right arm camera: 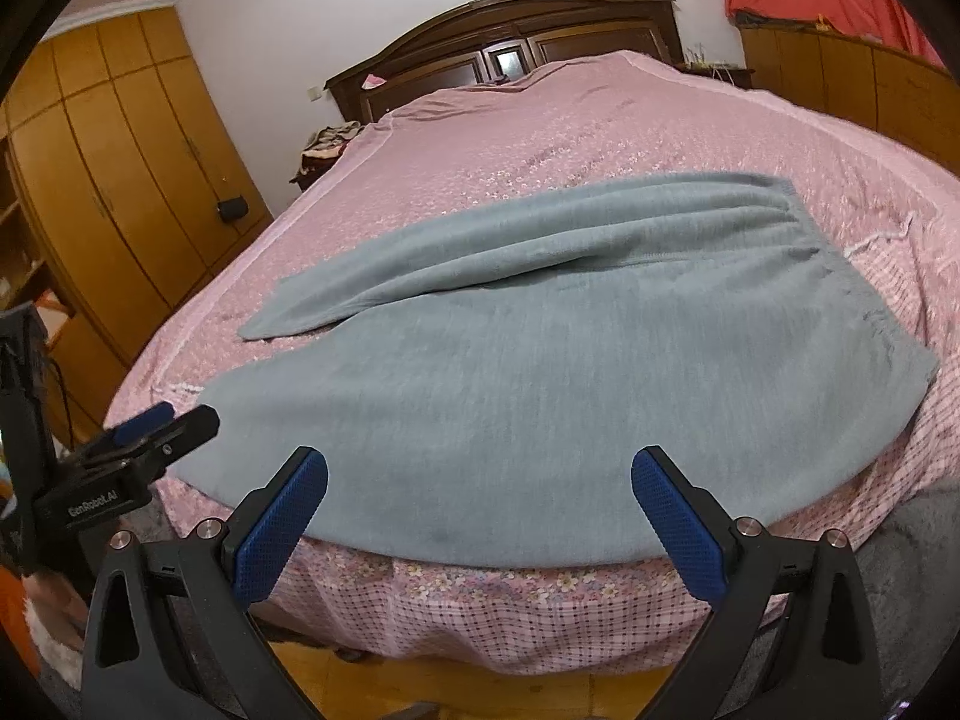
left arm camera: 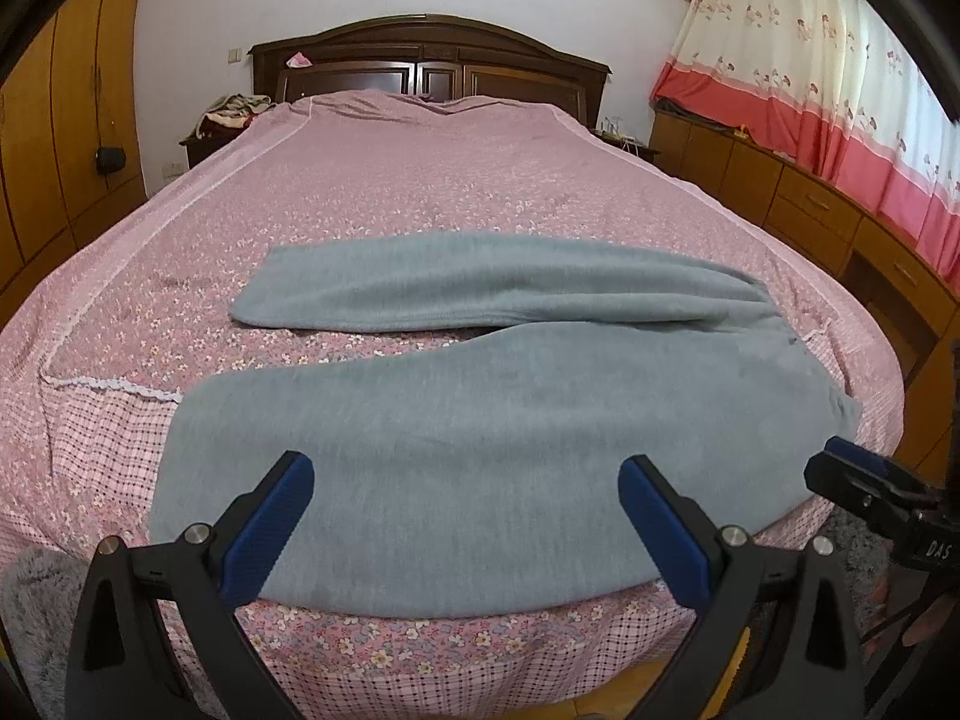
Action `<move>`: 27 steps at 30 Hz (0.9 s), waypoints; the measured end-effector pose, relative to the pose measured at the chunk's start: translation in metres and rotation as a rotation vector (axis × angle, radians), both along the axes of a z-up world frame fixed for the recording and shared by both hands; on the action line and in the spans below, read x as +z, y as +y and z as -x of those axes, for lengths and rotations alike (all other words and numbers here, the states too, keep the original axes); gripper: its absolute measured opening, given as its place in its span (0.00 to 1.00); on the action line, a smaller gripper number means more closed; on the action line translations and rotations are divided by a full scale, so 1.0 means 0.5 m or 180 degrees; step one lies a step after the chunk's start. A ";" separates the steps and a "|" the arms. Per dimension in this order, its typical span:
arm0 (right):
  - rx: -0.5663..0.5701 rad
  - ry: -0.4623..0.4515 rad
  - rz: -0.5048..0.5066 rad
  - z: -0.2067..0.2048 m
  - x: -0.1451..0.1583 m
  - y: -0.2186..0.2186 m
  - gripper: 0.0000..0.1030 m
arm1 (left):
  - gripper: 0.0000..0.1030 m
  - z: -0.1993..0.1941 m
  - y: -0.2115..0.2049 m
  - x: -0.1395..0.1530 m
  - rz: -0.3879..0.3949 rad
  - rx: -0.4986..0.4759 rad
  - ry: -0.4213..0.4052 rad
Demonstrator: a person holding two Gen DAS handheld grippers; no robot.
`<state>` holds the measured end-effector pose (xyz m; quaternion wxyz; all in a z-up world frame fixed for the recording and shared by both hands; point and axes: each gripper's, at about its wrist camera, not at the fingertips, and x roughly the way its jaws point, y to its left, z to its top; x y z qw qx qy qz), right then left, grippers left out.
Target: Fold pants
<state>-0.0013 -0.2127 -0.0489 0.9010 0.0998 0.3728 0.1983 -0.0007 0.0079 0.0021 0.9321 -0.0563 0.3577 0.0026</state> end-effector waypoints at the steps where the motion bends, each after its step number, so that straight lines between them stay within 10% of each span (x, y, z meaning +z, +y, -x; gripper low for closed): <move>1: 0.0001 0.0016 -0.0019 0.000 -0.001 -0.001 1.00 | 1.00 0.001 0.000 0.000 -0.0004 0.0001 -0.0002; 27: -0.0019 0.0023 -0.0041 0.005 -0.001 -0.004 1.00 | 1.00 -0.001 -0.004 -0.003 -0.0049 -0.0010 0.0028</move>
